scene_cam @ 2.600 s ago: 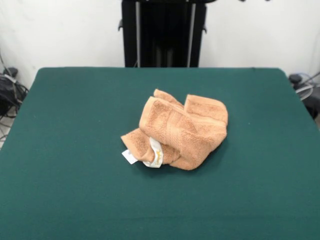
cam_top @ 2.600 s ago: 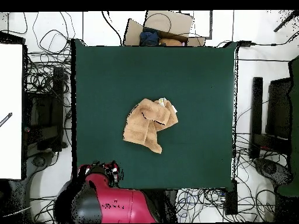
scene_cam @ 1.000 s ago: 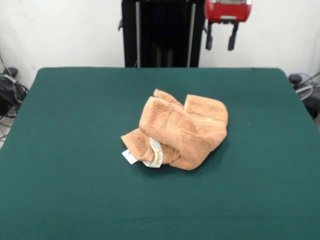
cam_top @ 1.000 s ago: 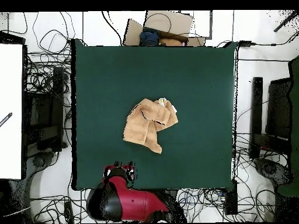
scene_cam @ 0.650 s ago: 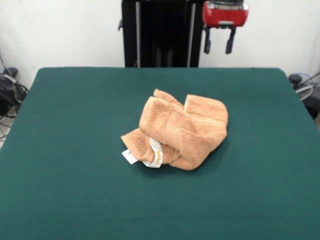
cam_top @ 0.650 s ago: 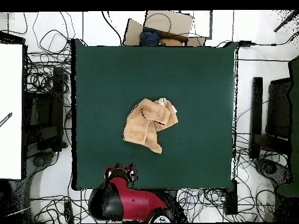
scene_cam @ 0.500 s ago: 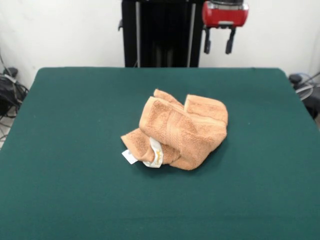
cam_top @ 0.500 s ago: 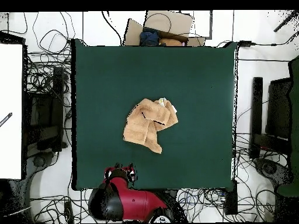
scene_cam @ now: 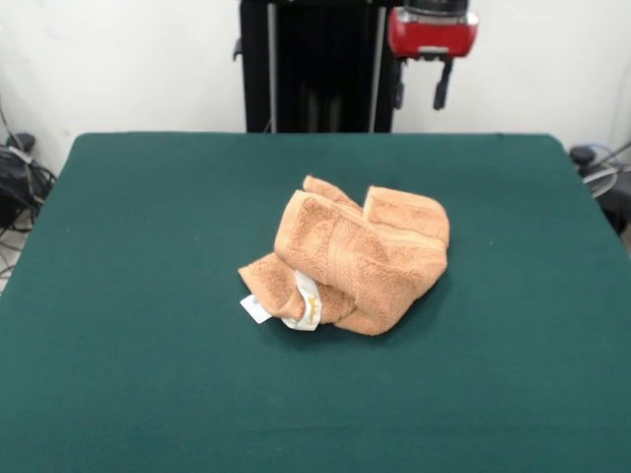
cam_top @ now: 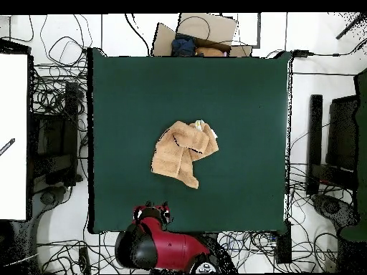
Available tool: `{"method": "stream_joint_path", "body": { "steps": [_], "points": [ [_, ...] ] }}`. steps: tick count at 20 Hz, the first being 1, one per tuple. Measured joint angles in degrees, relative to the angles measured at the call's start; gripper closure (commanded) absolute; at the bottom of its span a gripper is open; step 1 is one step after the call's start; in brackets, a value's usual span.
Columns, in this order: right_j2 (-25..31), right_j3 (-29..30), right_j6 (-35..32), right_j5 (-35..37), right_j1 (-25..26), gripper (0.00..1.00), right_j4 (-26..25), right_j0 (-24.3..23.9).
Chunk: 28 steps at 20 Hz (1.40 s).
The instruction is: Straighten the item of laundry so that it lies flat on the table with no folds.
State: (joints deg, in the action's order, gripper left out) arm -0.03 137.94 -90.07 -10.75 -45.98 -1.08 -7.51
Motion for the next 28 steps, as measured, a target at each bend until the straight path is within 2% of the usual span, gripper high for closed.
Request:
{"method": "stream_joint_path", "body": {
  "steps": [10,28],
  "points": [
    [0.0,-1.6,0.0,0.0,3.9,0.00,-0.1,-2.8],
    [0.0,-9.2,0.0,0.0,11.9,0.00,-2.9,-7.4]
  ]
}}
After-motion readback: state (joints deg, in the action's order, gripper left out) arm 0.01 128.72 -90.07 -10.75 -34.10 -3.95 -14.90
